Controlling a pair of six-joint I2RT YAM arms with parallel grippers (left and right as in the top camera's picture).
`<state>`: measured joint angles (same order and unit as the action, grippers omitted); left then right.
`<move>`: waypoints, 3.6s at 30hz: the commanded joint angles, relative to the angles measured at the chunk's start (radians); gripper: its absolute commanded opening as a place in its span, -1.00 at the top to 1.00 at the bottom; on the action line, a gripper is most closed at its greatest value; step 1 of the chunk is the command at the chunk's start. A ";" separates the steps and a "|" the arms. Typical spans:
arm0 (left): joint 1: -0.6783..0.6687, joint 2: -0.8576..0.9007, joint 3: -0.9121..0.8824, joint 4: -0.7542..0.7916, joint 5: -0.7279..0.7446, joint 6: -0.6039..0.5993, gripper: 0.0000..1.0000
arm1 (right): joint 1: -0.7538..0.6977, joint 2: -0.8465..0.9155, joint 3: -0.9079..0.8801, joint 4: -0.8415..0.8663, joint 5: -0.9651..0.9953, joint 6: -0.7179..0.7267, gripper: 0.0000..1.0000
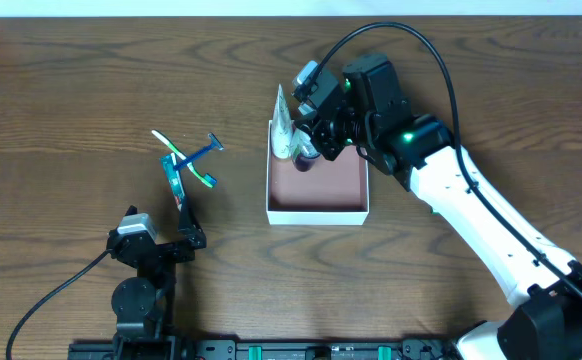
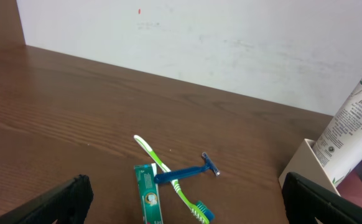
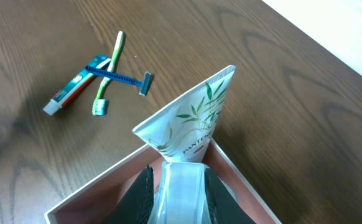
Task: Pack container
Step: 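Carry the soap bottle left and lower it into the box, then push the soap bottle into place beside the tube and release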
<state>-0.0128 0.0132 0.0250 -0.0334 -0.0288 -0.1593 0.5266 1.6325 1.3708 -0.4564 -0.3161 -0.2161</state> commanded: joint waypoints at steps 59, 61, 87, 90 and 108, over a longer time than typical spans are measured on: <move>0.006 -0.001 -0.021 -0.037 -0.008 0.009 -0.96 | -0.030 0.135 0.016 0.161 -0.025 0.035 0.13; 0.006 -0.001 -0.021 -0.037 -0.008 0.009 -0.96 | -0.031 0.110 0.026 0.153 -0.024 0.056 0.14; 0.006 -0.001 -0.021 -0.037 -0.008 0.009 -0.96 | -0.051 -0.094 -0.143 -0.317 0.006 0.377 0.83; 0.006 -0.001 -0.021 -0.037 -0.008 0.009 -0.96 | -0.051 -0.094 -0.199 -0.271 0.017 0.377 0.75; 0.006 -0.001 -0.021 -0.037 -0.008 0.009 -0.96 | -0.052 -0.035 -0.426 0.133 0.050 0.377 0.56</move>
<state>-0.0128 0.0132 0.0250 -0.0334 -0.0288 -0.1593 0.4706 1.5612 0.9585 -0.3447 -0.2729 0.1535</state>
